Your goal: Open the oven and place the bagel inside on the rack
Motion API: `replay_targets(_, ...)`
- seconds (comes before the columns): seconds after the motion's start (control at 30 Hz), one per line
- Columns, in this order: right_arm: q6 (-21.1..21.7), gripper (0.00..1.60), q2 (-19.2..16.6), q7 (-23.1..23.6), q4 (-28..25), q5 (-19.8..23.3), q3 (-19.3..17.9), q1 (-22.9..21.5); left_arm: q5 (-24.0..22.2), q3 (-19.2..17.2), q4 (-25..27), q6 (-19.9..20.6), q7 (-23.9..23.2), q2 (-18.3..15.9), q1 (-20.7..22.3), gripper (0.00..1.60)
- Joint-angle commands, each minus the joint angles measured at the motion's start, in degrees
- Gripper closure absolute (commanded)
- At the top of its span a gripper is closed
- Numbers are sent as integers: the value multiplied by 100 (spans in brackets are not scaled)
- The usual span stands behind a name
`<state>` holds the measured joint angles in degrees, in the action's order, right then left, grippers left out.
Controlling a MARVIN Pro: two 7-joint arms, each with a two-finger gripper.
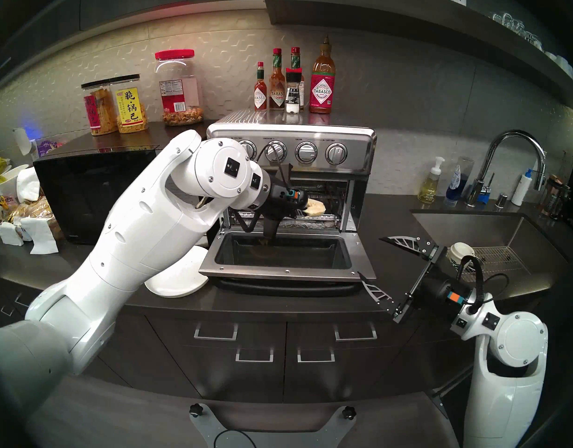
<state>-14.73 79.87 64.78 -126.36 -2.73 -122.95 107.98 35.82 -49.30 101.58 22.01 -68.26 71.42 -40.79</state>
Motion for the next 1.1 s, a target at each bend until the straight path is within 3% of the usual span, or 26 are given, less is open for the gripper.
replay_targets(0.0, 14, 0, -12, 15, -81, 59, 6, -30, 24, -20, -208, -150, 306, 205, 49, 160)
replay_targets(1.07, 12, 0, -11, 14, -81, 57, 7, -31, 292, -11, -1368, -651, 1107, 545, 53, 160)
